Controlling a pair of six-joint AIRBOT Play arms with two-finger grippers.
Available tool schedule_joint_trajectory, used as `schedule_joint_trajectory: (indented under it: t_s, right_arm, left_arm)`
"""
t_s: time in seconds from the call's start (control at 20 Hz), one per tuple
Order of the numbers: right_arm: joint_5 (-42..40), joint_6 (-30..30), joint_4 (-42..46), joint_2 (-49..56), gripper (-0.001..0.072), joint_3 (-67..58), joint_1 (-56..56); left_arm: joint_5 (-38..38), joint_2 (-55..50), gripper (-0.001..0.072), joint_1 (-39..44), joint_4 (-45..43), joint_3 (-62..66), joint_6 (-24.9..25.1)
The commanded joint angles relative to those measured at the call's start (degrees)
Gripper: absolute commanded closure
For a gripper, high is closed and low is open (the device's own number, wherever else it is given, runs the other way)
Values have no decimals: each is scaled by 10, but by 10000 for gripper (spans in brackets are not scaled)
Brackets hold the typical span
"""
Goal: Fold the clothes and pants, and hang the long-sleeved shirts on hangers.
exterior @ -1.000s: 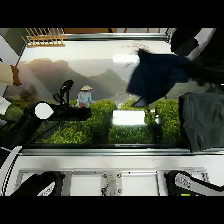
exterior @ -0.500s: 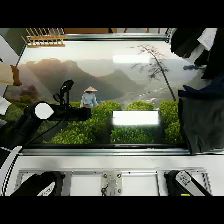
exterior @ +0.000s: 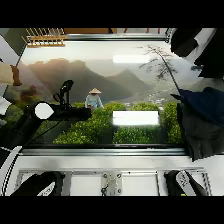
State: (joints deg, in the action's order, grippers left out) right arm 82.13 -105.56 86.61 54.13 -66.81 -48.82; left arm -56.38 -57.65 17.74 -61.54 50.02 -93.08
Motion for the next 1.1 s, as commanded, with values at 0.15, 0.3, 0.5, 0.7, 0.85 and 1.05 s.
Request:
schedule_joint_trajectory:
  t_s: [0.15,0.3,0.5,0.7,0.85,1.05]
  right_arm:
    - [-1,8,103,-5,670,101,0]
    - [-26,8,118,-4,669,115,0]
    - [-43,8,135,-4,659,115,0]
    - [-55,46,132,-4,79,115,0]
    - [-103,73,78,-24,48,114,8]
    - [-223,190,-90,-78,47,114,132]
  left_arm:
    - [0,0,696,0,0,0,0]
    - [0,0,695,0,0,0,0]
    - [0,0,695,0,0,0,0]
    - [0,0,695,0,0,0,0]
    - [3,0,696,0,0,0,0]
    - [36,0,695,-1,-6,2,1]
